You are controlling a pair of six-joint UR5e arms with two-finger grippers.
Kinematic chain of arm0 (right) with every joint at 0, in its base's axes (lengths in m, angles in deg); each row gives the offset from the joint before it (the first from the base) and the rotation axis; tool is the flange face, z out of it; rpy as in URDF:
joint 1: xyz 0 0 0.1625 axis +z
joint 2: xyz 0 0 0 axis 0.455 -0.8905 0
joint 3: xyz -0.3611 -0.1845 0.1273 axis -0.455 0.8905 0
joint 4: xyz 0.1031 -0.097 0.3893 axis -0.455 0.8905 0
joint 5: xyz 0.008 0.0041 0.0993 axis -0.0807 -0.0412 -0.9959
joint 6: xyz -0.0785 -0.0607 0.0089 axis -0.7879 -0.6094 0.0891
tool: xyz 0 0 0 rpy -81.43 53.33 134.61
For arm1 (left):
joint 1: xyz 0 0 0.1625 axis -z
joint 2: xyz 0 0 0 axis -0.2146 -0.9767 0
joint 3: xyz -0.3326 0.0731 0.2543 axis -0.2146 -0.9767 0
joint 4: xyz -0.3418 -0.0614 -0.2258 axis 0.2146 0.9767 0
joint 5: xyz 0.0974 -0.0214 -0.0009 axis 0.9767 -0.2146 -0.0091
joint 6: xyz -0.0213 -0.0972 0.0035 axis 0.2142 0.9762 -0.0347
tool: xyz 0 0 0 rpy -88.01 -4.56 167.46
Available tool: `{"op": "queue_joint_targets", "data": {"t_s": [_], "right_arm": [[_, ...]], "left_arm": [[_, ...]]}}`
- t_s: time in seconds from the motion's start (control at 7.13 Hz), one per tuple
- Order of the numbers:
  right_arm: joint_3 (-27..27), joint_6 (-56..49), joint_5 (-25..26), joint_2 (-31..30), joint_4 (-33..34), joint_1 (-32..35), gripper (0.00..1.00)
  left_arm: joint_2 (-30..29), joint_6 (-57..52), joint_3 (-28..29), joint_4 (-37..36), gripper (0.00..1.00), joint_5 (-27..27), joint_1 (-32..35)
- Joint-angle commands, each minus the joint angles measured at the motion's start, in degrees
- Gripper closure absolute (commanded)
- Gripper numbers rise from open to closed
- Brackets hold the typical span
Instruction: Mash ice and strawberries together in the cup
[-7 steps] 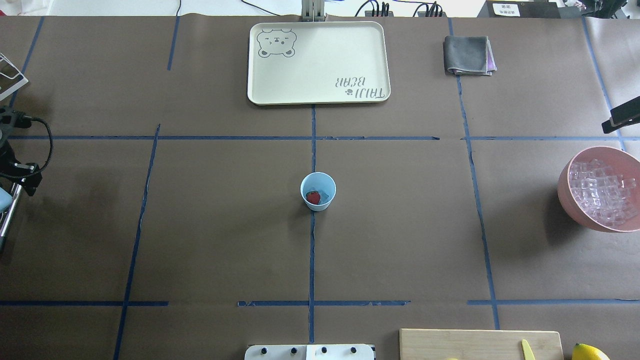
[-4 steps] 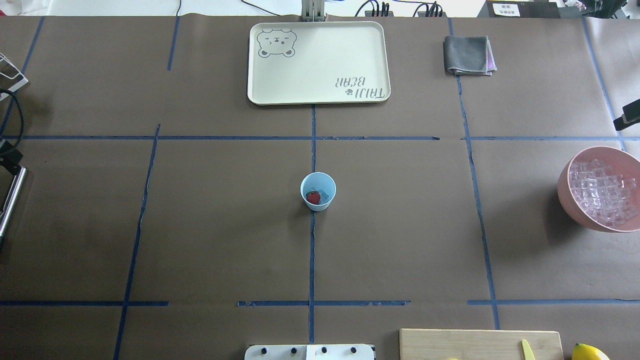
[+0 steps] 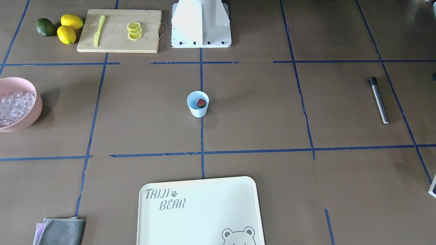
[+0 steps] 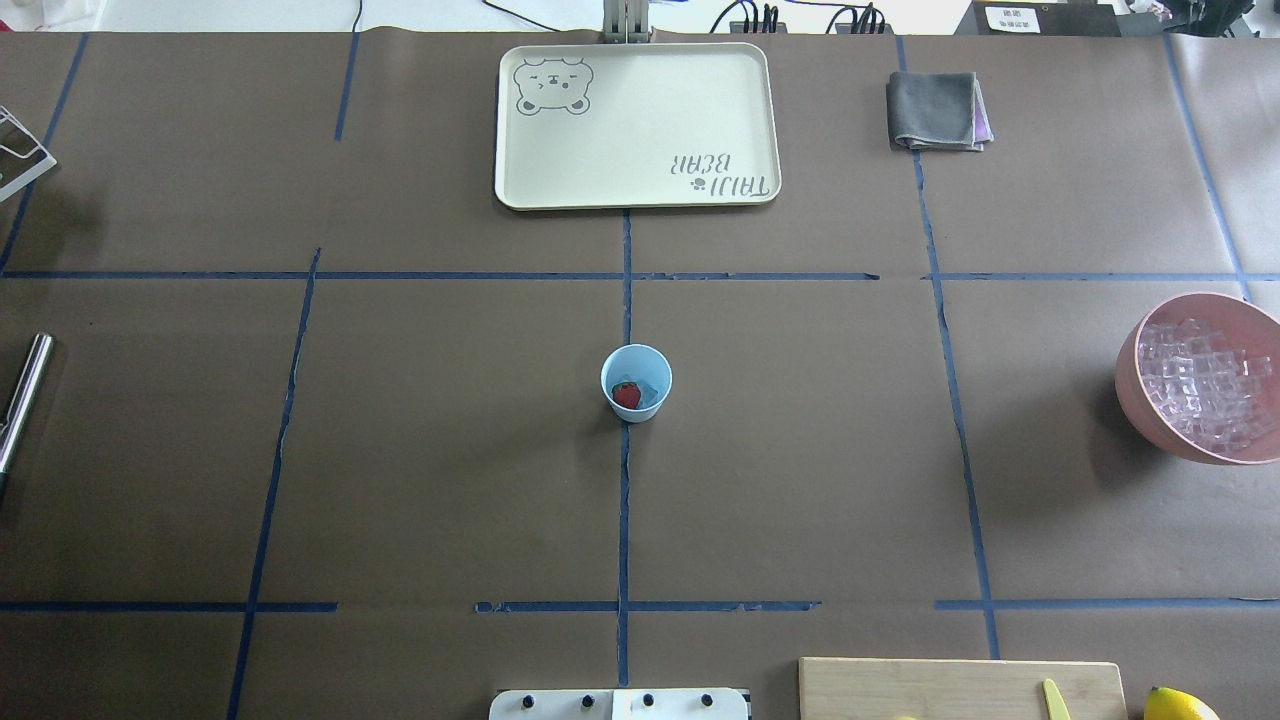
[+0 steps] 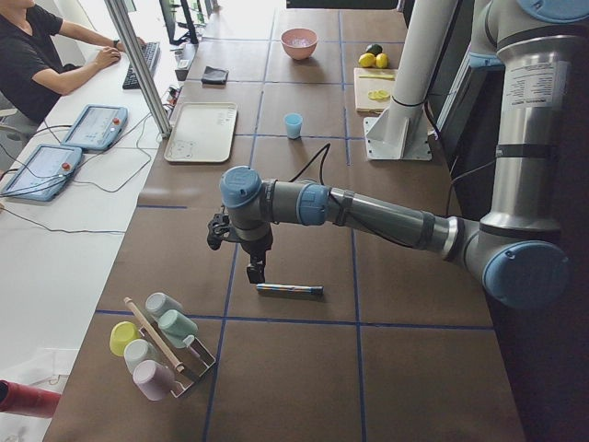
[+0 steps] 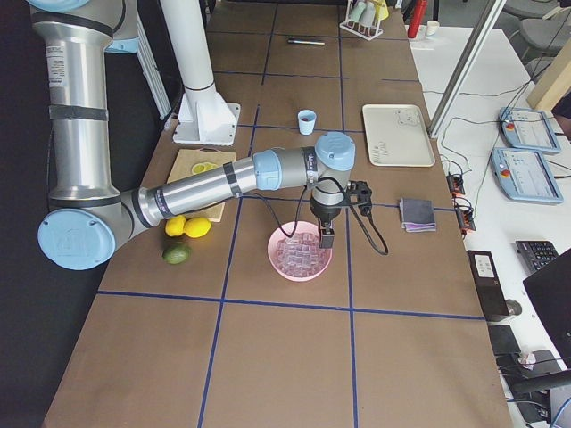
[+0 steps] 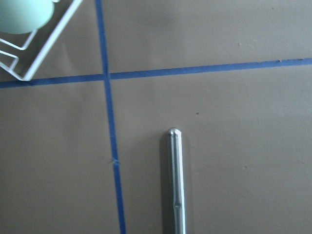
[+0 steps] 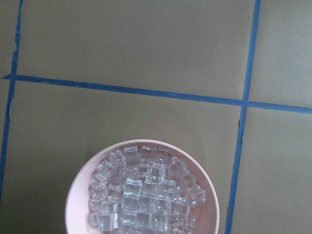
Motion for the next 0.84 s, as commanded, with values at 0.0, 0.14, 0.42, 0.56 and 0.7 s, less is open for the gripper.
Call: {"op": "queue_joint_targets", "data": {"t_s": [0.0, 0.14, 0.42, 0.56, 0.7], "right_arm": [[6.0, -7.9, -0.9, -1.2, 0.7, 2.0, 0.0], [7.2, -8.3, -0.9, -1.5, 0.7, 3.3, 0.0], [7.7, -11.5, -2.9, -2.8, 0.5, 7.0, 0.0], [7.8, -11.4, -3.3, -2.6, 0.5, 7.2, 0.0], [7.6, -11.4, -3.0, -2.2, 0.4, 7.4, 0.0]], "left_arm": [[2.0, -6.0, 3.6, 0.0, 0.0, -1.6, 6.5], [2.4, -5.7, 4.2, -0.2, 0.0, -1.8, 6.4], [2.0, -0.4, 3.9, 0.2, 0.0, -1.8, 6.1], [2.0, 0.8, 3.6, 0.4, 0.0, -1.6, 6.0], [2.0, 0.8, 3.4, 0.4, 0.0, -1.1, 5.4]]}}
